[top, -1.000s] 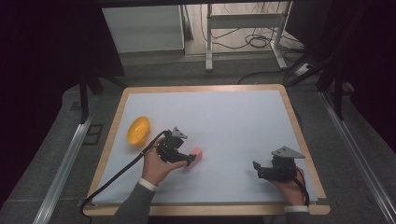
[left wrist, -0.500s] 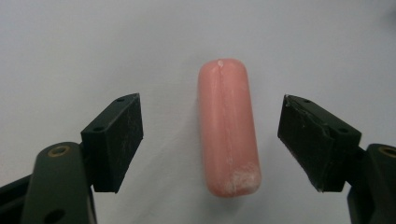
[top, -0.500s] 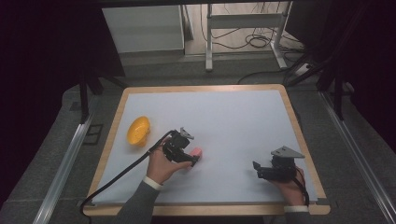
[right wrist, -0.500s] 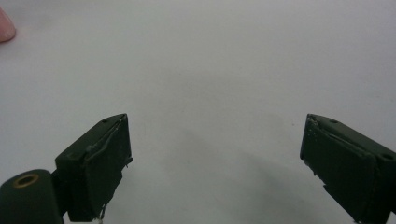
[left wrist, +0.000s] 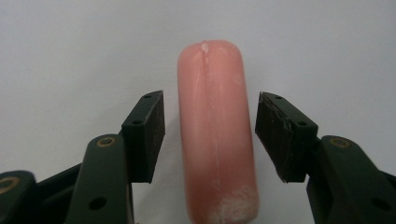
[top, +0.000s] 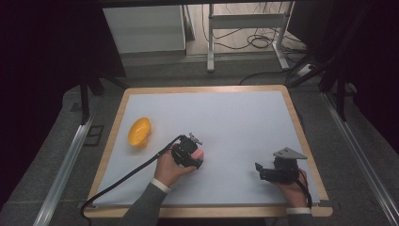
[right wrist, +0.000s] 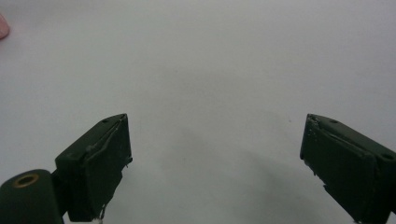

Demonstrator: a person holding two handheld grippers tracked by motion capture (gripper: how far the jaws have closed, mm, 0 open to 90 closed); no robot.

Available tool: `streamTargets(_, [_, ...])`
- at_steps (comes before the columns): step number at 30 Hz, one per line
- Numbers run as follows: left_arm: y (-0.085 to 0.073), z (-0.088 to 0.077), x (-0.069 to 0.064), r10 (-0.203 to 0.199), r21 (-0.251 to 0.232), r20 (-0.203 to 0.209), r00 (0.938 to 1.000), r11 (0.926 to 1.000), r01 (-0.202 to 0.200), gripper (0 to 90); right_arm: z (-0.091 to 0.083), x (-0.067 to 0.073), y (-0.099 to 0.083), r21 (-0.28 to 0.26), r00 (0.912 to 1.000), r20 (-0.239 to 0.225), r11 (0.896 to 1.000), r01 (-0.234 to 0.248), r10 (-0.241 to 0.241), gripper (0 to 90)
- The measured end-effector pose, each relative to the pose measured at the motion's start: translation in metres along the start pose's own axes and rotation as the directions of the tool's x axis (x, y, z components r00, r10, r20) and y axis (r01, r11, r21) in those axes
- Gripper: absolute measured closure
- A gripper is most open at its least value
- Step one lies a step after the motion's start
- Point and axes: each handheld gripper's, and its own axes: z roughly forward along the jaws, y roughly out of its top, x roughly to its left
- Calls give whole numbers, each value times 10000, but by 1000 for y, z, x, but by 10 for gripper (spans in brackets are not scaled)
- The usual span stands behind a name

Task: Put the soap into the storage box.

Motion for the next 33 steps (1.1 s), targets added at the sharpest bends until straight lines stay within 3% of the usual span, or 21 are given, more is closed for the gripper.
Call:
streamTargets(10, [-1, 6, -2, -31, 4, -61, 10000, 10000, 32, 595, -1, -2, -1, -37, 10000, -4, 10000, -42, 42, 84])
streamTargets(16, [-1, 4, -1, 7, 26, 38, 10000, 10000, -7, 601, -2, -2, -1, -46, 10000, -10, 10000, -46, 46, 84])
streamTargets(21, [-1, -4, 1, 10, -281, 93, 10000, 9996, -7, 602, -2, -3, -1, -64, 10000, 41, 10000, -42, 43, 84])
streamTargets(24, [-2, -15, 7, -147, -607, 132, 9998, 9980, 155, 602, -2, -3, -1, -67, 10000, 83, 10000, -46, 47, 84])
streamTargets(33, [-12, -28, 22, -405, -785, 20, 9992, 9961, 406, 602, -2, -2, -1, -121, 9999, 163, 9999, 4, -3, 84])
